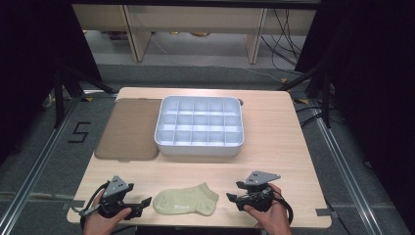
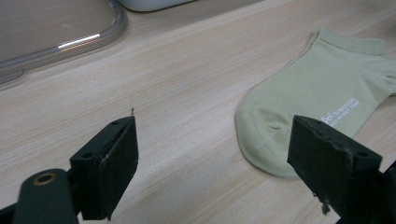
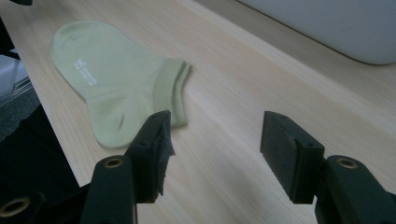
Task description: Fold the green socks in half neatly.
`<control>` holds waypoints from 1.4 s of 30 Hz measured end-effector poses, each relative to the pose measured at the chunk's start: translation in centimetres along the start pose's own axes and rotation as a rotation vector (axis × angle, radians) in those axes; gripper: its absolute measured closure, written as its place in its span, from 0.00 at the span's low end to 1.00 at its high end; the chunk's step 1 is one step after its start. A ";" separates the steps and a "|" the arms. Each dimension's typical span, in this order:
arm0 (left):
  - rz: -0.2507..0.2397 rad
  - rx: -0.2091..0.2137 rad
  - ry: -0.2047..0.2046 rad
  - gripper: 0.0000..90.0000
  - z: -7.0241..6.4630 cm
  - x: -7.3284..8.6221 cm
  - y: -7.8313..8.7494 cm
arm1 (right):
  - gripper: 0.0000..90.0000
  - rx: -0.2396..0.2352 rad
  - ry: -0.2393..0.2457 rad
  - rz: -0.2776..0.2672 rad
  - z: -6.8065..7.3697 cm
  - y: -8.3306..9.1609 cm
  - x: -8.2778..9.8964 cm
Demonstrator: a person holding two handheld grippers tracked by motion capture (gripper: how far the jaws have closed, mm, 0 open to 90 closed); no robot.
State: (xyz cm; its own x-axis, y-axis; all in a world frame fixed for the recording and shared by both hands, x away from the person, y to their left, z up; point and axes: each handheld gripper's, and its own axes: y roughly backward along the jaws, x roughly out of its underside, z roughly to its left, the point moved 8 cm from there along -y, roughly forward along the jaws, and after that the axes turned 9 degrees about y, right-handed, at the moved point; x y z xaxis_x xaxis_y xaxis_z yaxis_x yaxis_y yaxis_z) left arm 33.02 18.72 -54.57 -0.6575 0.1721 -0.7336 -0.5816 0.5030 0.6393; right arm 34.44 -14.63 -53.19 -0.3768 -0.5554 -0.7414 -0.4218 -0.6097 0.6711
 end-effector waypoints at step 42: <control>0.006 0.010 0.002 0.18 -0.3 0.0 0.0 | 0.60 -0.045 0.096 0.108 2.4 -5.5 -2.1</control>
State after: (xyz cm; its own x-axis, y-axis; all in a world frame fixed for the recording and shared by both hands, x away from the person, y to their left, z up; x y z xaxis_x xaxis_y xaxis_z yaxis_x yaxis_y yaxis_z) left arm 32.89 18.51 -54.48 -0.6618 0.1737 -0.7293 -0.5726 0.5107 0.6413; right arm 35.58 -8.80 -55.37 -0.3370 -0.6693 -0.6621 -0.3443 -0.5669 0.7484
